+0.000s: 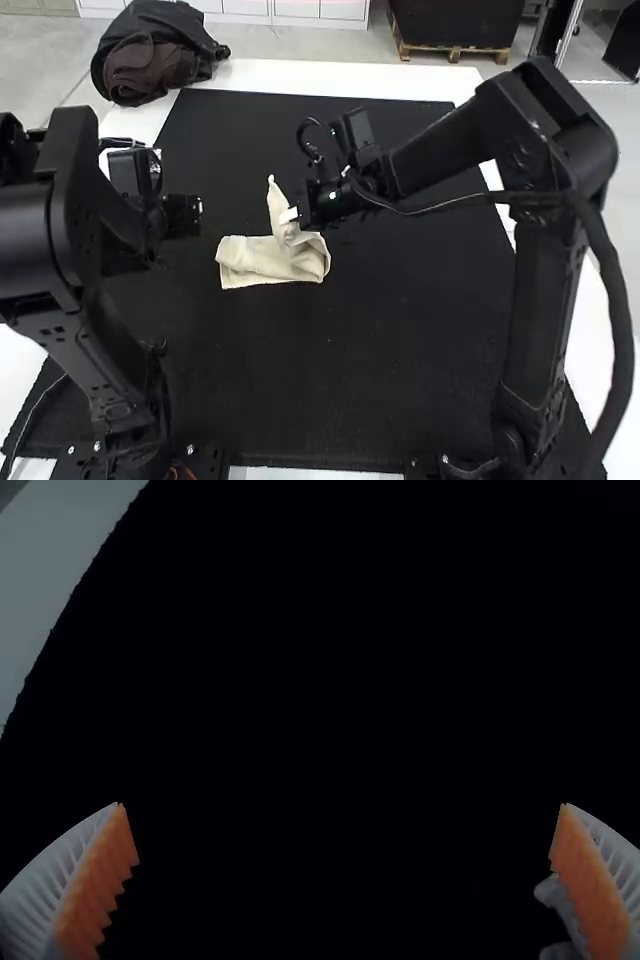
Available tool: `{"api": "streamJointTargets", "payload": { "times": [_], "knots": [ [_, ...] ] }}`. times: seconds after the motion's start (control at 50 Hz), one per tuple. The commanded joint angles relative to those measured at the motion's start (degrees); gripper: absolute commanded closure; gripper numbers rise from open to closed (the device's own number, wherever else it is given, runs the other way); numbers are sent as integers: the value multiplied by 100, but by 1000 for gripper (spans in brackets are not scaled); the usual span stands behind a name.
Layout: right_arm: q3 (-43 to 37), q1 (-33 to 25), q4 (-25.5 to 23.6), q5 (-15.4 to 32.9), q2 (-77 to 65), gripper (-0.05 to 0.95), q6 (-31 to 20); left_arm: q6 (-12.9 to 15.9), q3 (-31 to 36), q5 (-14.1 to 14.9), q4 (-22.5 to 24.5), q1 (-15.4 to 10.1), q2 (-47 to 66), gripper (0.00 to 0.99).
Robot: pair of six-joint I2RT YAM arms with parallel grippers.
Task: Fold the towel.
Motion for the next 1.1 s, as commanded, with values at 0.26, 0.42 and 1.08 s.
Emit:
{"api": "streamJointTargets", "payload": {
  "times": [0.26, 0.42, 1.08],
  "knots": [
    [711, 444, 75, 71, 532, 923, 176, 294, -58, 124, 78, 538, -55, 30],
    [816, 480, 348, 71, 726, 921, 378, 303, -49, 168, 87, 573, -46, 30],
    [1396, 770, 75, -350, 699, 77, 870, 321, -67, 177, 78, 538, -37, 30]
  ]
}}
